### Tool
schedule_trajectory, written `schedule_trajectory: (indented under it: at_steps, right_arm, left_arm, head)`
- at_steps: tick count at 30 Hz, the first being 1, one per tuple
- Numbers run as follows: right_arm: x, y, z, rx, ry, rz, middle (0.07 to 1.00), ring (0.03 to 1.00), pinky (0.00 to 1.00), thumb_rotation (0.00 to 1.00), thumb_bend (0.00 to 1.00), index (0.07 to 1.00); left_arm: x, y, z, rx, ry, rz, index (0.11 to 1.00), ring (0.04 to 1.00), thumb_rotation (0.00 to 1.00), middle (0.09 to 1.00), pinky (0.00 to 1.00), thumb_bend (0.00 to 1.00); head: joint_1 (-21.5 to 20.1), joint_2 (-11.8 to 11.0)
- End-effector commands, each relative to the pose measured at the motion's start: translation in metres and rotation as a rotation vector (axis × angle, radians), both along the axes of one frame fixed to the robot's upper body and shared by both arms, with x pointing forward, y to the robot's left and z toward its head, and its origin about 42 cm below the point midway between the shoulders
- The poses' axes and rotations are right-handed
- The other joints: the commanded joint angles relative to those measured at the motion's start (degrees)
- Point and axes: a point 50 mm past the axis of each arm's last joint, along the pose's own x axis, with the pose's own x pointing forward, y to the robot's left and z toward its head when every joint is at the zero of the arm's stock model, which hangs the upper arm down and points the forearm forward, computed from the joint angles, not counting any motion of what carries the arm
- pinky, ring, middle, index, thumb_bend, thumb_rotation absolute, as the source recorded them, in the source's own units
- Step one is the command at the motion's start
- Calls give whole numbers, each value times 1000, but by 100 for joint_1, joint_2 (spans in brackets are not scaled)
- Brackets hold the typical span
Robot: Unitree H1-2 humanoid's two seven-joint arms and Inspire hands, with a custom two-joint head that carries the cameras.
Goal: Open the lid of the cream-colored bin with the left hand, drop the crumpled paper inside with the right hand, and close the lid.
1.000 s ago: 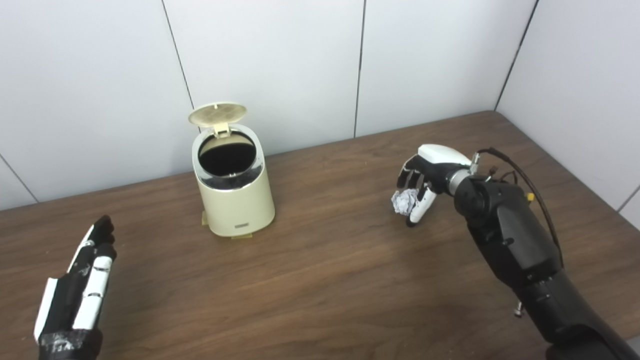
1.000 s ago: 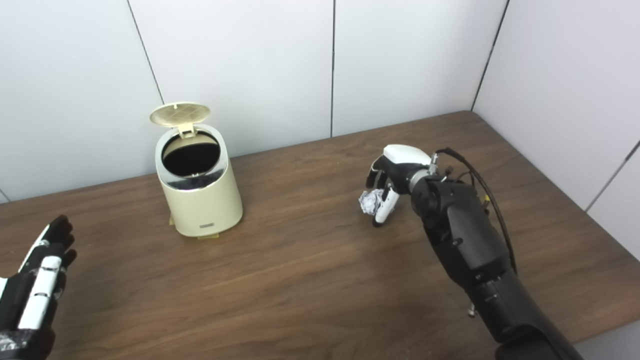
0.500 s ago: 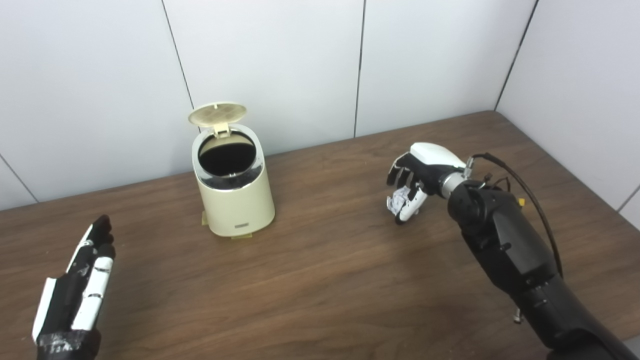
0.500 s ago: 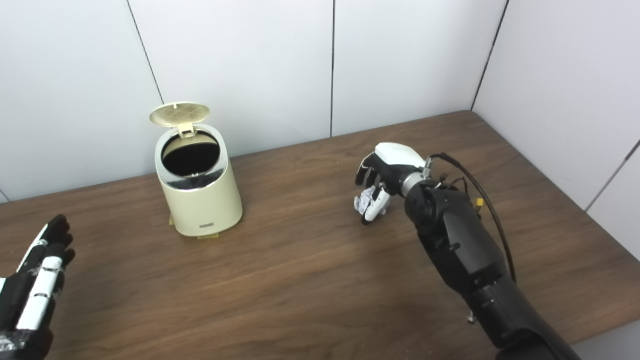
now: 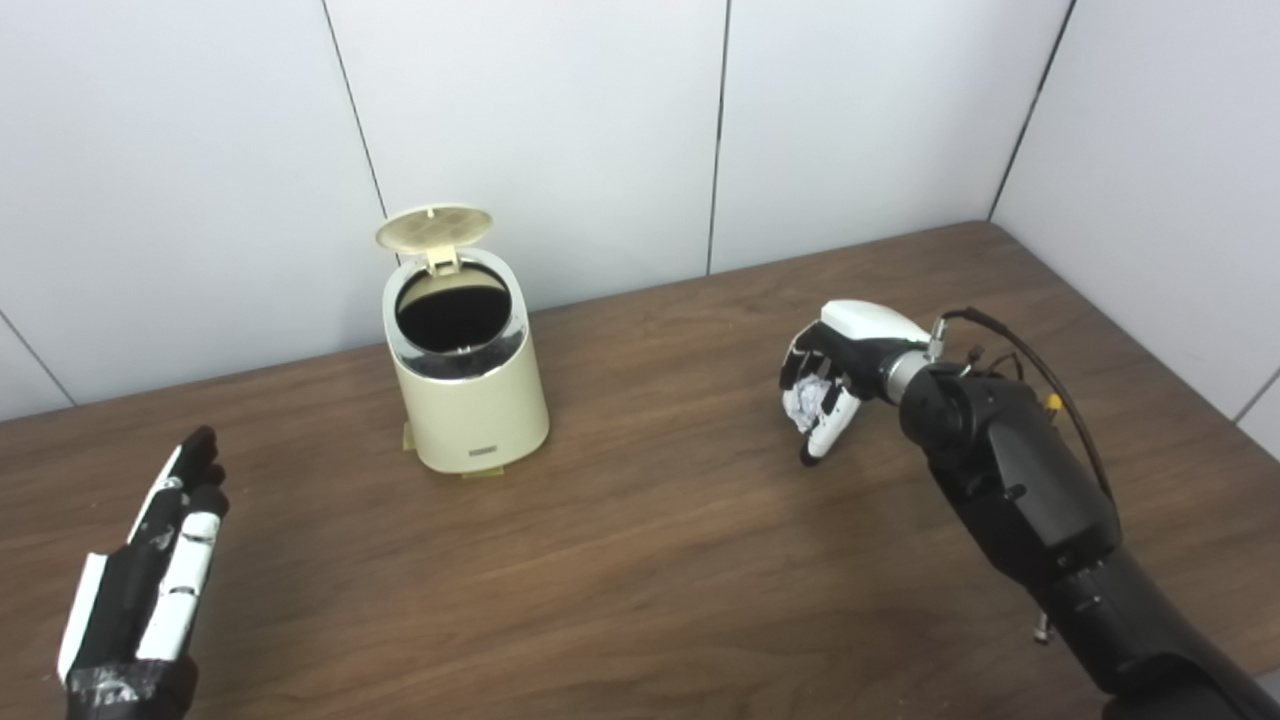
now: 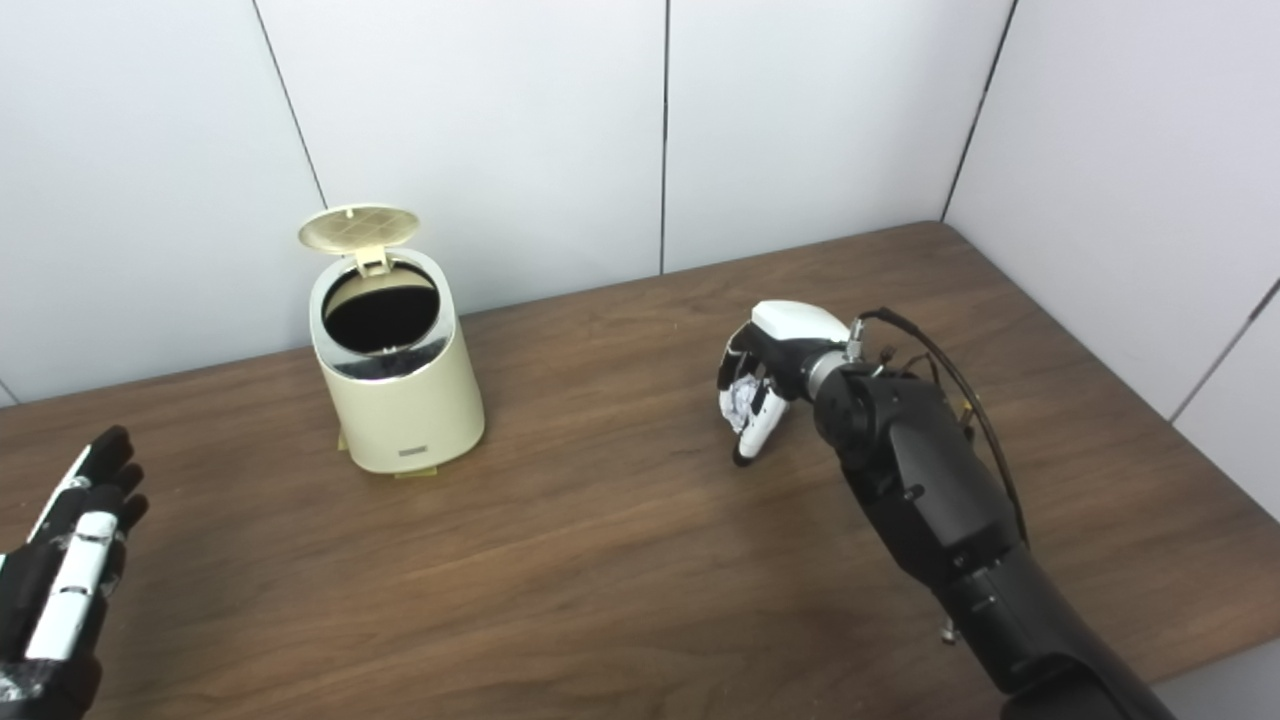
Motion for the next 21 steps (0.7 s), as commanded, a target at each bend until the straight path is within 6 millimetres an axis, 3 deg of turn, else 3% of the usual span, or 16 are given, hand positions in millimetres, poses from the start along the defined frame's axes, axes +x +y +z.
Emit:
schedule_trajectory:
  at_steps: [1, 5, 6, 7, 9, 15, 21]
  right_arm:
    - [5, -3, 21, -12, -66, -8, 610, 534, 508, 0, 937, 615]
    - [4, -2, 21, -9, -74, 4, 572, 497, 477, 0, 901, 597]
    - [4, -3, 20, -7, -82, 9, 554, 500, 490, 0, 827, 572]
    - [4, -3, 19, -3, -95, 12, 520, 452, 479, 0, 621, 530]
    - [3, -5, 18, 0, -124, 19, 518, 426, 470, 0, 560, 517]
    - [3, -6, 20, -30, -191, 29, 505, 394, 398, 0, 519, 483]
    - [5, -6, 23, -30, -216, 23, 510, 417, 424, 0, 520, 471]
  left_arm:
    - [5, 0, 20, 1, -79, -19, 1000, 1000, 719, 1000, 1000, 399]
    - [5, 0, 20, 22, -80, -9, 1000, 1000, 736, 1000, 1000, 413]
    - [5, 0, 20, 20, -80, -9, 1000, 1000, 737, 1000, 1000, 412]
    - [5, -1, 21, 21, -81, -9, 1000, 1000, 737, 1000, 1000, 403]
    - [6, -1, 20, 18, -82, -10, 1000, 1000, 737, 1000, 1000, 395]
    - [7, -1, 18, 10, -84, -13, 1000, 1000, 733, 1000, 1000, 402]
    - [7, -2, 17, 12, -81, -10, 1000, 1000, 732, 999, 1000, 400]
  head:
    - [-12, 9]
    - [-12, 9]
    - [-12, 9]
    - [-12, 9]
    - [-25, 3]
    - [-32, -4]
    - [-46, -17]
